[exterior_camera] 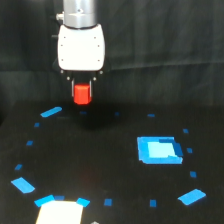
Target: Pick up the red object from the table
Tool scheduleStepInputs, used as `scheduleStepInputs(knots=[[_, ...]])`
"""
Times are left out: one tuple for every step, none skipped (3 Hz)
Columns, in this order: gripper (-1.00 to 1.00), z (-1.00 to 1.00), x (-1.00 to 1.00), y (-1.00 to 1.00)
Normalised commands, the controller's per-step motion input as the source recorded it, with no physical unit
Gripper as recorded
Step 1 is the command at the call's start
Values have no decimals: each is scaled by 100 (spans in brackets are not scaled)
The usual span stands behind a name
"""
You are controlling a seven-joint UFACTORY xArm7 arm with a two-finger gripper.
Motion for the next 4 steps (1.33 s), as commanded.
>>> scheduleStepInputs(knots=[[-100,100,22,-100],[-100,46,-13,-87],[-100,-7,-3,-61],[-100,28,22,-27]])
